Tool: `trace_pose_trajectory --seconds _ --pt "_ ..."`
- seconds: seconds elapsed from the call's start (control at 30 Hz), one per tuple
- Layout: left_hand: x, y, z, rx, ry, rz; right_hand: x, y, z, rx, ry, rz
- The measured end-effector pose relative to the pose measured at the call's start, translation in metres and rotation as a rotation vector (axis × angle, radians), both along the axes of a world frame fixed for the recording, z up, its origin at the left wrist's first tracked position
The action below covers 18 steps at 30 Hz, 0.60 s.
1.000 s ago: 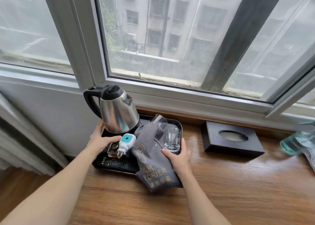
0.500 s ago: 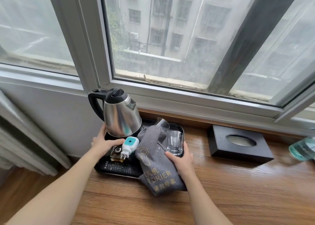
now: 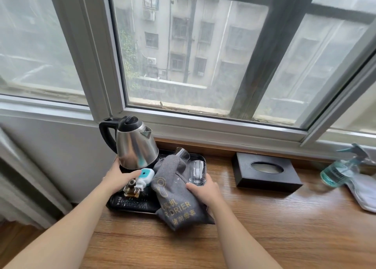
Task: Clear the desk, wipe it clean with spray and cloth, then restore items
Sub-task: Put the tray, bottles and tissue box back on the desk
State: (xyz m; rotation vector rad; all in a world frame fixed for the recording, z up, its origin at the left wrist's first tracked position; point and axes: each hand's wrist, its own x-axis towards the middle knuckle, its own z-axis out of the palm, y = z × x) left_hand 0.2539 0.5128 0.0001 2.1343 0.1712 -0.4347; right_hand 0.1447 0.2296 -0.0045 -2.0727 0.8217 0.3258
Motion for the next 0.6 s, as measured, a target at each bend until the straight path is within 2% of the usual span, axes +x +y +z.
trace_pose_trajectory --seconds 0.17,0.3,0.4,0.6 --pt "-0.005 -0.016 0.011 0.165 0.062 0.046 -0.010 -0.005 0.021 -0.118 -0.010 0.084" --pt "-0.024 -0.047 0.039 0.355 0.034 0.023 -0.027 -0.021 0.037 -0.222 0.001 0.124" --pt "-0.040 -0.075 0.054 0.390 0.016 -0.038 -0.050 -0.043 0.052 -0.295 0.004 0.152" --pt "-0.084 -0.156 0.072 0.399 -0.085 -0.196 -0.108 -0.109 0.070 -0.258 -0.045 0.104"
